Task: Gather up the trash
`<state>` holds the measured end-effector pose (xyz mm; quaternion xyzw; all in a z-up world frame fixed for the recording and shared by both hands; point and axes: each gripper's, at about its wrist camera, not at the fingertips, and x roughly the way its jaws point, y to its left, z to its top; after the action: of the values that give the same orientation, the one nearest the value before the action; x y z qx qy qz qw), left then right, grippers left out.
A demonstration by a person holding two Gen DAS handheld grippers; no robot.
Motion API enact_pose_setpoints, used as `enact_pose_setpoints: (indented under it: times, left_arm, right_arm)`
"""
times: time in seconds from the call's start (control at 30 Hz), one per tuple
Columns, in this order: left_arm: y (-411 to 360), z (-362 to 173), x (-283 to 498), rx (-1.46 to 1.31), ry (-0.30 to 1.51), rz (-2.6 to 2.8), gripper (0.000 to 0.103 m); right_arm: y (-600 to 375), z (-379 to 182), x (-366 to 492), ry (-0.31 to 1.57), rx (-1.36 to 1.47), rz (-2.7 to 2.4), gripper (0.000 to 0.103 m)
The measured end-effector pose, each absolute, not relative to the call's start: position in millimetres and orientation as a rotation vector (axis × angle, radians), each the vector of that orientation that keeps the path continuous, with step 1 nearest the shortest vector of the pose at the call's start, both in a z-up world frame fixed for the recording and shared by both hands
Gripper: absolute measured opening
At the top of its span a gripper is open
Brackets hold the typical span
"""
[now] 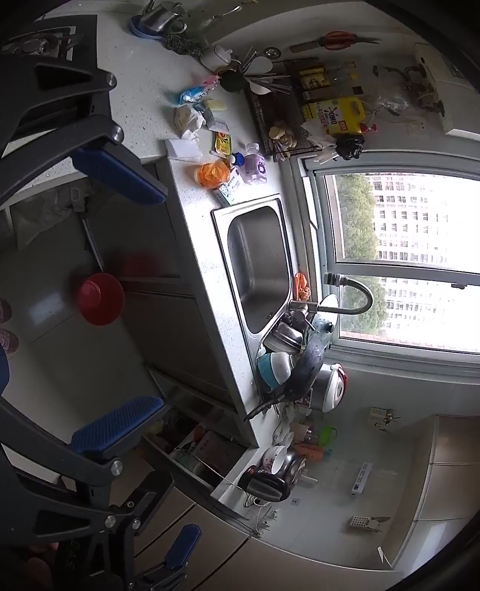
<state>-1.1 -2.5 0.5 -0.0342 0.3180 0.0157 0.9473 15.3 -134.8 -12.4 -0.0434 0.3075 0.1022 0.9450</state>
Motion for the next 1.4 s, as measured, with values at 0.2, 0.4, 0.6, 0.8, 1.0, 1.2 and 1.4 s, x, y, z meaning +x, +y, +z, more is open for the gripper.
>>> enact_pose_setpoints:
  times: [0.2,0.4,0.6,0.8,1.0,1.2,1.4]
  left_arm:
    - [-8.6,-4.8,-5.1,-0.085,0.658,0.01,0.103]
    - [-1.5,-5.1,-1.2,-0.093,0.681,0.0,0.103]
    - [-0.7,-11.0,-1.3,-0.092,0.692,0.002,0.103]
    - [0.2,-12.8,-2.0,-0.087,0.697,0.0,0.103]
    - [-0.6,-11.2,-2.5,-0.083,0.688,0.001,0.103]
    - [0.0,-9.9,-1.3,-0.087,0.692,-0.003,0.103]
    - [0.0,-10.7,0.0,-0.083,0.695,-0.005,0.103]
  right_arm:
    - [-132.2,-8.9,14.8,0.667,-0.075,0.199,0.103]
    - [-126.3,-12.0,11.5,0.674,-0.088,0.194,0.103]
    - [-126.4,-15.0,12.5,0.69,-0.086,0.201,0.103]
    - [-125.2,-13.7,15.7,0.701,-0.093,0.204,0.103]
    - [-125.8,-12.1,16.3,0.707,-0.087,0.205,0.103]
    - [-125.6,-12.0,15.7,0.705,-0.087,0.205,0.103]
    - [-126.3,-13.4,16.7,0.713,-0.091,0.204,0.103]
